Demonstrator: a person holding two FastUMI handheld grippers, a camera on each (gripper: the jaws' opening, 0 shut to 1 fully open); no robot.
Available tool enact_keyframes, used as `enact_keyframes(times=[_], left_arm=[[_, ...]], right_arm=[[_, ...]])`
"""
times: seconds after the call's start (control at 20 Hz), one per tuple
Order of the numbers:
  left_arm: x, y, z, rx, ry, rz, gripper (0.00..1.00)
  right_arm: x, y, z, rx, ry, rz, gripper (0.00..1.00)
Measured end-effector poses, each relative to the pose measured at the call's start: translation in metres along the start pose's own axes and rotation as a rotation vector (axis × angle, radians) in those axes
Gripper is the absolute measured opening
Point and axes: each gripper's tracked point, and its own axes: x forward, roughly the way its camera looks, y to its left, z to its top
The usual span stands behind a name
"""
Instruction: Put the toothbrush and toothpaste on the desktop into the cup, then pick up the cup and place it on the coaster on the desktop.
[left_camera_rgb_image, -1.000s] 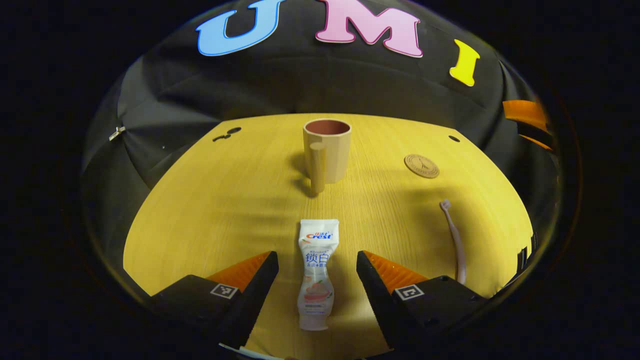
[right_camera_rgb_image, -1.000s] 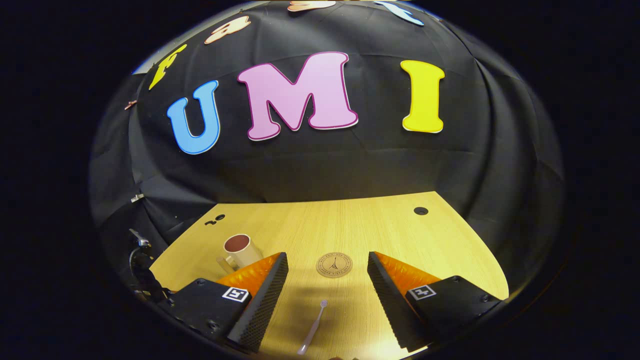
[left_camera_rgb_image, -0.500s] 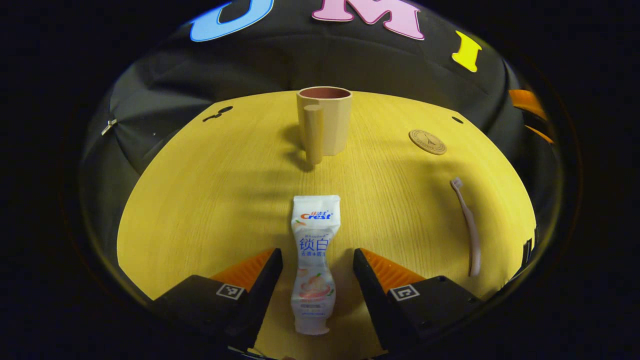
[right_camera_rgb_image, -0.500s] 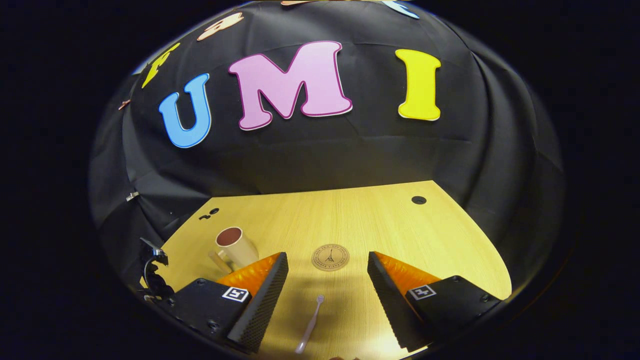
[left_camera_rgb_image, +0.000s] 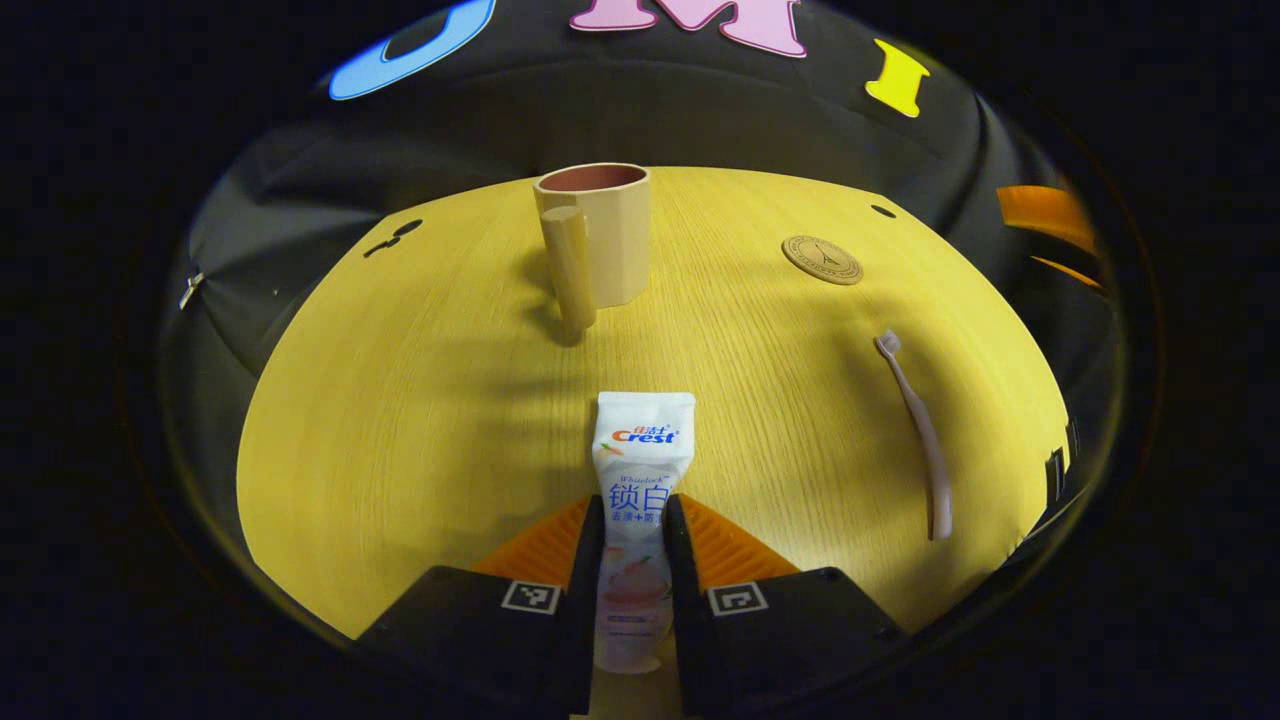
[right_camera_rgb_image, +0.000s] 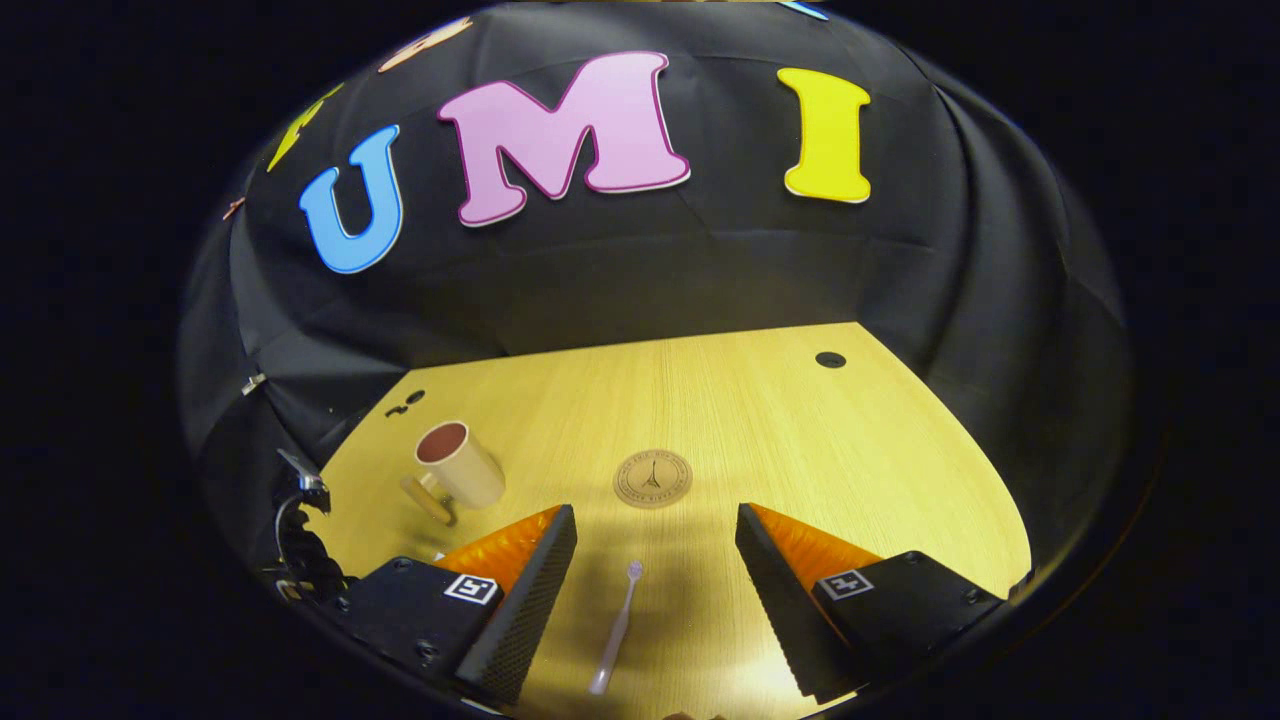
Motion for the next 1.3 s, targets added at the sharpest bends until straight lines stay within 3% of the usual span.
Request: enact_keyframes(times=[0.4,0.45,0.5,0.8,0.85,0.9,1.3], left_arm=[[0.0,0.001,0.002,-0.02,-0.008,-0.044,0.26],[-0.001,0.001,0.001,-0.027,-0.003,-0.044,0.3],[-0.001,0.002,0.0,-0.034,0.001,-0.042,0.24],[-0.035,0.004,0.007,-0.093,-0.051,-0.034,0.23],[-0.042,0.004,0.01,-0.106,-0.065,-0.033,0.19],[-0.049,0.005,0.012,-0.123,-0.074,-0.033,0.24],[-0.071,0.013,-0.006,-0.195,-0.078,0.005,0.24]], right_arm=[[0.003,0.001,-0.066,0.035,0.199,0.01,0.99],[0.005,0.0,-0.073,0.04,0.222,0.003,0.99],[0.008,-0.004,-0.08,0.037,0.249,-0.011,0.99],[0.015,0.0,-0.115,0.045,0.365,-0.027,0.99],[0.015,0.0,-0.121,0.047,0.389,-0.029,0.99],[0.015,0.003,-0.126,0.053,0.412,-0.026,0.99],[0.02,0.018,-0.169,0.029,0.566,-0.032,0.99]])
